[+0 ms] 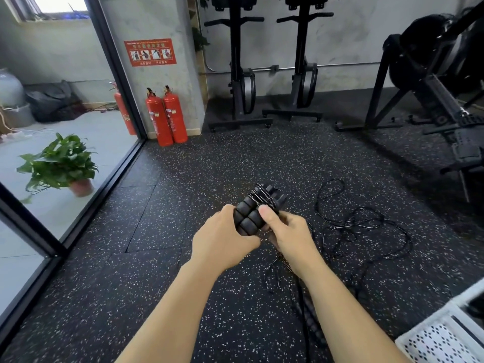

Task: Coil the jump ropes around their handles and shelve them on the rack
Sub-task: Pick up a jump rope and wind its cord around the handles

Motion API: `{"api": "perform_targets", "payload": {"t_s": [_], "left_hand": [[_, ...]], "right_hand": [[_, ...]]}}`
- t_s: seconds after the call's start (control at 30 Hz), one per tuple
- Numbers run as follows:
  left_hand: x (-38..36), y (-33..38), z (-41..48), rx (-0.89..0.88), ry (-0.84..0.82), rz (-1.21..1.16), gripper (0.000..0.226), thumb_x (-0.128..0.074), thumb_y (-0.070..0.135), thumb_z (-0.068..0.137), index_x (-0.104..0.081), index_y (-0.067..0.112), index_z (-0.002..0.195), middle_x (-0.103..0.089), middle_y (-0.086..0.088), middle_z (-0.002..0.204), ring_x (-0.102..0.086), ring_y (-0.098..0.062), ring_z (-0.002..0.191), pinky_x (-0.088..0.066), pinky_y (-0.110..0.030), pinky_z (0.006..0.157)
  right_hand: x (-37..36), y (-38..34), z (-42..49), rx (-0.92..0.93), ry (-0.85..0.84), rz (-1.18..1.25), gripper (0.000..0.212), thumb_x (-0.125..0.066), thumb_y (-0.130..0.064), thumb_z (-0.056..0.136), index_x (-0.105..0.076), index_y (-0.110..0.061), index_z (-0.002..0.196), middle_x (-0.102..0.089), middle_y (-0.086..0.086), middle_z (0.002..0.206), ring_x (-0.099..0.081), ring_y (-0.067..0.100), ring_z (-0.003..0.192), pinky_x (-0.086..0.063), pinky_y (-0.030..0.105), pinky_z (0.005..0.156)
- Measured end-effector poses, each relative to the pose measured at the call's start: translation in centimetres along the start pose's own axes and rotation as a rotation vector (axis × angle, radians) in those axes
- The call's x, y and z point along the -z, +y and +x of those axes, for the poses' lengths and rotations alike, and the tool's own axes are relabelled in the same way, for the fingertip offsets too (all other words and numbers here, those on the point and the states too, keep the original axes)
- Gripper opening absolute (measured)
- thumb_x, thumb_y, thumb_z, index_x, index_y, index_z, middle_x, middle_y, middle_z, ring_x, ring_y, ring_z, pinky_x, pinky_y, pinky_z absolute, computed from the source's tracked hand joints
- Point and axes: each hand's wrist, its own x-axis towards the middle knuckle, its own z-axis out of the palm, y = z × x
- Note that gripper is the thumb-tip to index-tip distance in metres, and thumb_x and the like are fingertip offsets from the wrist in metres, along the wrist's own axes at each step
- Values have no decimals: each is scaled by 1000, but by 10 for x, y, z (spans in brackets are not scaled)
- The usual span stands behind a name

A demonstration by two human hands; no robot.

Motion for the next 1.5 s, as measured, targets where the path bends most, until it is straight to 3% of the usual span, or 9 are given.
{"api": "perform_targets", "payload": {"t_s": [0.23, 0.43, 0.53, 0.67, 0.83, 0.97, 1.2, 1.4, 1.5], "left_hand": [[-18, -15, -3, 44, 84, -15, 38, -66, 45, 75, -41, 31, 100, -58, 15, 85, -56, -13, 76, -35, -27, 56], [-20, -38, 1, 149, 38, -508, 31, -71, 40, 66, -51, 34, 90, -62, 12, 72, -55, -13, 62, -40, -31, 59], [-8, -46, 3, 206, -12, -751, 23, -72, 16, 76, -59, 24, 93, -56, 4, 68, -47, -17, 59, -37, -30, 57], [1, -51, -3, 253, -93, -867, 23, -72, 11, 78, -63, 21, 96, -56, -3, 72, -48, -20, 65, -38, -32, 61], [2, -55, -6, 189, 9, -657, 23, -74, 23, 67, -60, 25, 86, -56, 6, 64, -47, -17, 58, -39, -31, 58], [4, -56, -9, 187, 57, -473, 34, -63, 39, 50, -56, 27, 81, -56, 11, 60, -50, -19, 57, -42, -33, 63], [4, -40, -19, 111, 59, -245, 27, -69, 36, 67, -49, 24, 79, -56, 11, 68, -52, -17, 60, -38, -29, 60], [2, -38, -16, 115, -72, -431, 29, -67, 38, 47, -52, 26, 69, -51, 11, 57, -44, -18, 53, -38, -30, 56], [8, -38, -16, 105, -142, -506, 22, -75, 23, 63, -57, 20, 75, -52, 5, 59, -42, -17, 52, -34, -24, 48]], "right_hand": [[-12, 13, 7, -58, -136, -70, 24, -61, -31, 93, -69, -15, 78, -60, -16, 52, -47, -7, 43, -35, 8, 45], [-16, 13, 12, -127, -267, -177, 35, -60, -40, 91, -61, -19, 63, -48, -1, 56, -38, 11, 49, -29, 20, 47], [-13, 10, 12, -103, -313, -317, 19, -54, -16, 94, -68, -11, 82, -42, 0, 56, -31, 12, 47, -23, 25, 46], [-9, 8, 6, -43, -341, -541, 20, -51, -15, 98, -70, -22, 99, -42, -12, 45, -31, 6, 40, -25, 22, 40], [-13, -2, -5, 142, -319, -749, 31, -53, -24, 97, -59, -3, 76, -41, -4, 51, -30, 9, 43, -26, 26, 45], [-9, -9, -13, 230, -241, -831, 45, -53, -32, 96, -42, -12, 58, -37, -5, 48, -31, 14, 48, -28, 30, 50], [-3, -22, -34, 294, -148, -1074, 46, -45, -40, 99, -37, -17, 60, -42, -4, 53, -37, 15, 51, -33, 33, 53], [12, -26, -41, 332, -101, -1208, 42, -39, -43, 100, -38, -19, 65, -47, -5, 59, -43, 15, 56, -34, 32, 54], [12, -30, -45, 349, -106, -1253, 40, -36, -44, 101, -42, -20, 69, -50, -5, 62, -48, 16, 59, -38, 32, 58]]}}
